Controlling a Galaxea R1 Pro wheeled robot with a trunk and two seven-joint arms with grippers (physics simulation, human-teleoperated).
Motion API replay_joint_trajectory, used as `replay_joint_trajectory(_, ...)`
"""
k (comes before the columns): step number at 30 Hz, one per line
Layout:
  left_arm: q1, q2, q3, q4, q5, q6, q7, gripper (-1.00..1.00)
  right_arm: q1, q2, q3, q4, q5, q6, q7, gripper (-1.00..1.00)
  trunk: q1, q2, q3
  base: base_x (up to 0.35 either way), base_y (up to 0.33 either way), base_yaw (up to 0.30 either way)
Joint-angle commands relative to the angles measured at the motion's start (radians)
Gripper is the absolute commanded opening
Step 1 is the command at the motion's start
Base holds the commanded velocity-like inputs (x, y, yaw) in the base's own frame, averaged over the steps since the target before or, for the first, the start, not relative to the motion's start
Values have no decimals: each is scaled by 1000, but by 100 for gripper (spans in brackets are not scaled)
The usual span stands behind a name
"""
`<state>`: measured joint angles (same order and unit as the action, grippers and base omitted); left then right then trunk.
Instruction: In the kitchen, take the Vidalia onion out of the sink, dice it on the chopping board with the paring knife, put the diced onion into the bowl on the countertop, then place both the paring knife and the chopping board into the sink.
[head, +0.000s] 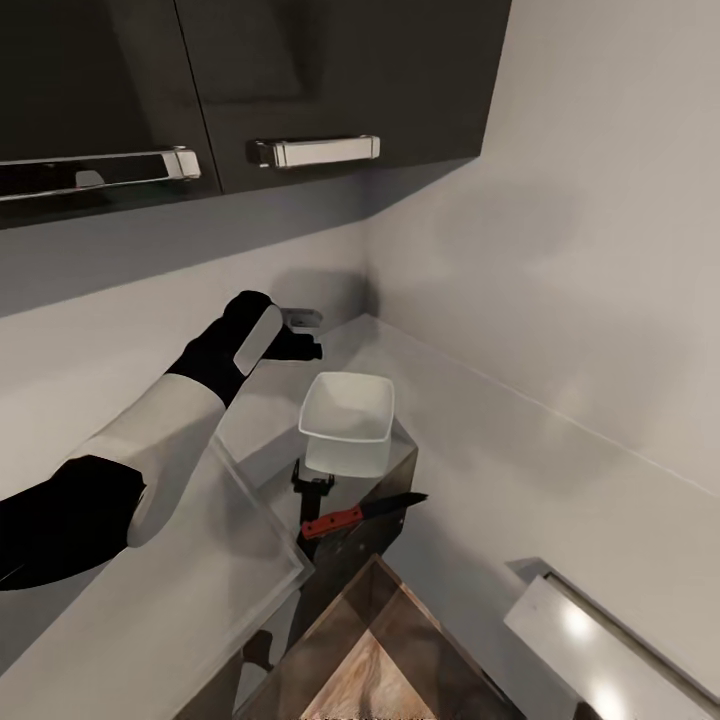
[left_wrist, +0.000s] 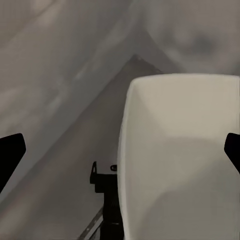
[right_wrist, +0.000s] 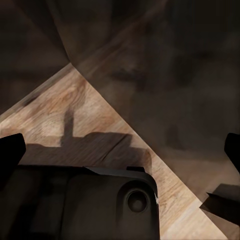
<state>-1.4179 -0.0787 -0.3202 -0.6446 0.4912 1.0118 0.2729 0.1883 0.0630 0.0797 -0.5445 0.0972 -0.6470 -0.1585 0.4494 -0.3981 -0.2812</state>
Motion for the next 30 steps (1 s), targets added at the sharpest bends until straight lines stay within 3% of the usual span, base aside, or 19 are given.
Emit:
replay_joint_trajectory(1, -1, 0, -3, 0, 10, 2, 9, 100, 0, 0, 2, -2, 10, 1, -10, 100, 1, -2, -3, 0, 0, 0)
replay_joint_trajectory(16, 0, 0, -3, 40, 10, 2, 9, 100, 0, 0, 2, -4, 10, 1, -12, 100, 1, -2, -5, 0, 0, 0)
replay_joint_trajectory(30, -1, -3, -3, 89, 10, 2, 9, 100, 0, 0, 2, -5, 10, 1, -12, 100, 1, -2, -26, 0, 0, 0)
